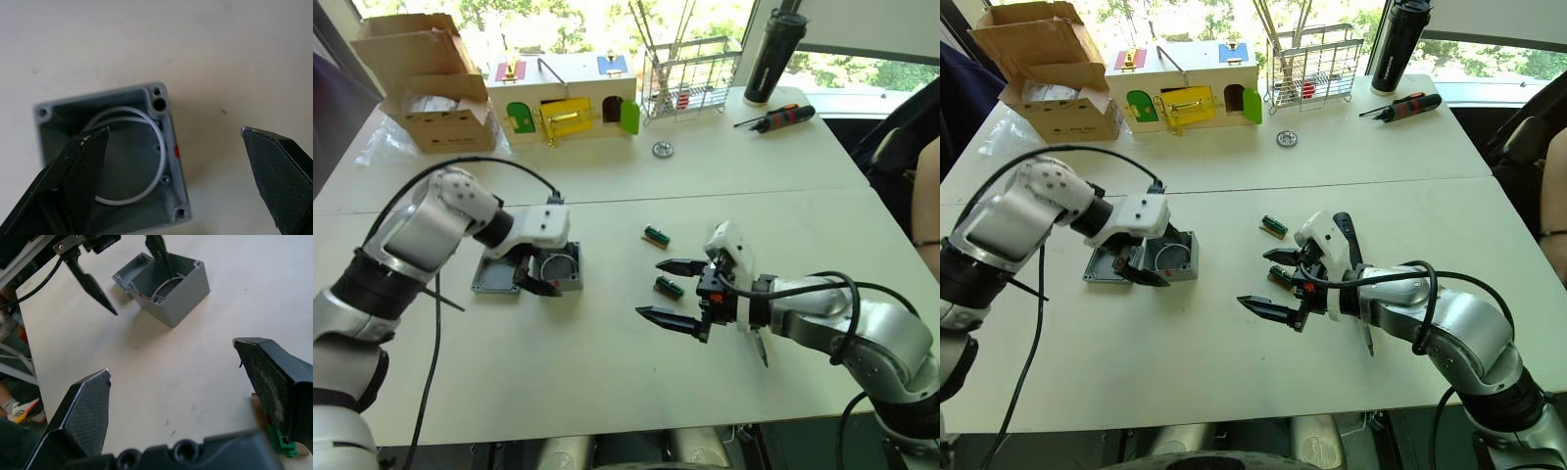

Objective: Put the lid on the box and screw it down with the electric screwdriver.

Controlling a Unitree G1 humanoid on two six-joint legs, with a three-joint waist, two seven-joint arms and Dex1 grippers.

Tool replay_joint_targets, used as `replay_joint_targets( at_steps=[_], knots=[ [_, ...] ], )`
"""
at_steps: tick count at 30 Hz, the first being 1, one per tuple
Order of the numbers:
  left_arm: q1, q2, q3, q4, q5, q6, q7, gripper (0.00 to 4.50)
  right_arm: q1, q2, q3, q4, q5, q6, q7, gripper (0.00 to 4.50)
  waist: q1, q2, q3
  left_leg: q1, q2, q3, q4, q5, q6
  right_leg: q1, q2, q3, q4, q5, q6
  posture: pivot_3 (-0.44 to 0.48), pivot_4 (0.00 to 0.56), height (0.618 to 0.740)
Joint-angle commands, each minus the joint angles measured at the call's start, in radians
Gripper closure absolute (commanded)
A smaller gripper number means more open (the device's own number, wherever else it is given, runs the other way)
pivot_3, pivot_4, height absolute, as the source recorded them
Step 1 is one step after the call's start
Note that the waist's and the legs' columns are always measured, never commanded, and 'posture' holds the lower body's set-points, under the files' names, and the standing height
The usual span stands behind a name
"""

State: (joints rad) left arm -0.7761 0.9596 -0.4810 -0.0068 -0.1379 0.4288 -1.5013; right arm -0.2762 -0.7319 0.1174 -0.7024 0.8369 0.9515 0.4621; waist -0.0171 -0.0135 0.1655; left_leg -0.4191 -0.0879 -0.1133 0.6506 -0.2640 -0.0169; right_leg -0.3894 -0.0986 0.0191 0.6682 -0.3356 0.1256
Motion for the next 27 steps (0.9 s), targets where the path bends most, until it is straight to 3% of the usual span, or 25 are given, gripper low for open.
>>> replay_joint_targets(
  at_steps=[1, 11, 14, 21, 27],
  knots=[
    [0.022, 0.045, 0.059, -0.067, 0.004, -0.005, -0.02, 0.06, 0.001, 0.017, -0.018, -0.043, -0.005, -0.007, -0.011, 0.0, 0.002, 0.0, 0.0, -0.001, 0.0, 0.0, 0.001, 0.0, 0.0, 0.0, 0.0, 0.0, 0.0, 0.0, 0.0, 0.0, 0.15, 0.74],
    [0.047, -0.044, 0.033, -0.026, 0.085, -0.02, 0.037, 0.06, -0.013, 0.043, -0.018, -0.023, -0.032, -0.005, -0.003, 0.0, 0.004, 0.0, 0.0, -0.001, -0.001, -0.001, 0.002, 0.0, 0.0, 0.0, 0.0, -0.001, 0.001, 0.0, 0.0, 0.0, 0.15, 0.74],
    [0.04, -0.077, 0.02, 0.0, 0.115, -0.038, 0.045, 0.9, -0.013, 0.051, -0.016, -0.02, -0.044, -0.008, -0.006, 0.0, 0.002, 0.0, 0.0, -0.001, -0.001, -0.001, 0.002, 0.0, 0.0, 0.0, 0.0, -0.001, 0.002, 0.0, 0.0, 0.0, 0.15, 0.74],
    [0.029, -0.107, 0.018, 0.042, 0.159, -0.07, 0.03, 4.49, -0.005, 0.073, -0.016, -0.015, -0.073, -0.014, -0.013, 0.0, 0.004, 0.0, 0.0, -0.001, -0.001, -0.001, 0.002, 0.0, 0.0, 0.0, 0.0, -0.001, 0.003, 0.0, 0.0, 0.0, 0.15, 0.74],
    [-0.024, -0.147, 0.032, 0.122, 0.158, -0.18, 0.006, 4.49, 0.026, 0.075, -0.031, -0.032, -0.077, -0.008, -0.013, 0.0, 0.007, 0.0, 0.0, -0.001, -0.001, -0.002, 0.004, 0.0, -0.001, 0.001, 0.0, -0.001, 0.004, 0.0, 0.0, 0.0, 0.15, 0.74]
  ],
)
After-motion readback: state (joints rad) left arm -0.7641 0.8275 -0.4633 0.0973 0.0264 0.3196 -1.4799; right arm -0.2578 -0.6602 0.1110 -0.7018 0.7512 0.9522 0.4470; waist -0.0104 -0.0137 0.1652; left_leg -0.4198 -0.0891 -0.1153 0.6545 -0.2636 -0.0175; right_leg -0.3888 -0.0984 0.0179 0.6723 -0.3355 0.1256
